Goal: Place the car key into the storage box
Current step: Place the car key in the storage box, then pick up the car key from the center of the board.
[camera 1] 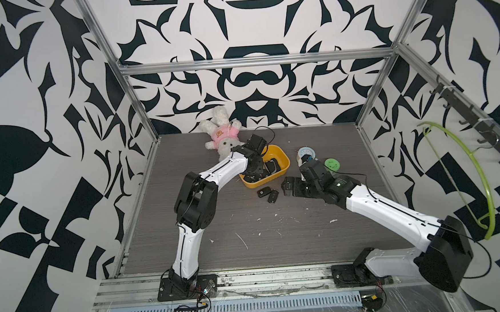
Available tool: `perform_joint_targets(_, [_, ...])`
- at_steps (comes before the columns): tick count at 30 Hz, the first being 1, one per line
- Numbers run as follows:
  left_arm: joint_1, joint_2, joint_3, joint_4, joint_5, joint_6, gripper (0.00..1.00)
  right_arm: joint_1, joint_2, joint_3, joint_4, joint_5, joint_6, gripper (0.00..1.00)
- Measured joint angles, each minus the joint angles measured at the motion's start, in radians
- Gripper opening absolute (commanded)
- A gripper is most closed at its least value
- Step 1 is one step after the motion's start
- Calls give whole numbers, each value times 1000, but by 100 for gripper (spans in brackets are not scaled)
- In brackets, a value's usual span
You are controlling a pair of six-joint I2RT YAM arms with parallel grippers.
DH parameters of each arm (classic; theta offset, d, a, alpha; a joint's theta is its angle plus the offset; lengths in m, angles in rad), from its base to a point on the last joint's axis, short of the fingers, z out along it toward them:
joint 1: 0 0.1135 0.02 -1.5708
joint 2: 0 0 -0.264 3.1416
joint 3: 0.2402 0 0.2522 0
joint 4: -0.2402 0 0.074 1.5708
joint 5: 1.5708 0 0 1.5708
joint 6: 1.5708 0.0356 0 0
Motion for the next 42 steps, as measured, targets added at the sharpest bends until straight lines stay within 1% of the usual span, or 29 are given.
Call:
perform_joint_targets(4, [18, 44, 1, -1, 6, -16, 0, 0, 0, 0, 0, 0, 0, 100])
perform_joint_targets(5, [21, 53, 2, 0, 10, -17, 2, 0, 0, 0, 0, 0, 0, 99])
perform_joint_targets(8, [23, 61, 7, -5, 16, -17, 18, 0, 0, 0, 0, 0, 0, 99])
perform_joint_targets(10, [23, 61, 13, -7, 21, -17, 37, 0, 0, -2, 0, 0, 0, 99])
perform_joint_targets(12, [23, 61, 16, -6, 23, -17, 51, 0, 0, -5, -1, 0, 0, 99])
perform_joint_targets(16, [23, 61, 33, -17, 24, -22, 67, 0, 0, -6, -1, 0, 0, 100])
perform_joint_targets(18, [23, 61, 47, -20, 23, -22, 73, 0, 0, -8, 0, -1, 0, 99])
perform_joint_targets(20, [23, 61, 61, -25, 23, -22, 81, 0, 0, -13, 0, -8, 0, 100])
perform_joint_targets(21, [23, 59, 66, -27, 23, -21, 87, 0, 0, -16, 1, -15, 0, 100])
perform_joint_targets(22, [23, 54, 69, -29, 22, -21, 97, 0, 0, -20, 2, -23, 0, 99])
perform_joint_targets(23, [23, 44, 68, -31, 22, -25, 100, 0, 0, -25, 2, -34, 0, 99])
perform_joint_targets(27, [23, -45, 36, -23, 22, -35, 100, 14, 27, -34, 0, -49, -2, 97])
perform_joint_targets(30, [23, -169, -32, -8, 23, -50, 99, 35, 70, -34, 0, -49, -5, 95])
perform_joint_targets(33, [23, -302, -119, 16, 23, -69, 99, 59, 121, -33, 0, -48, -4, 94])
perform_joint_targets(36, [23, -431, -236, 44, 23, -87, 99, 91, 189, -10, -14, -27, -5, 94])
perform_joint_targets(42, [23, -636, -470, 70, 21, -127, 99, 161, 363, 127, -32, 20, -8, 96])
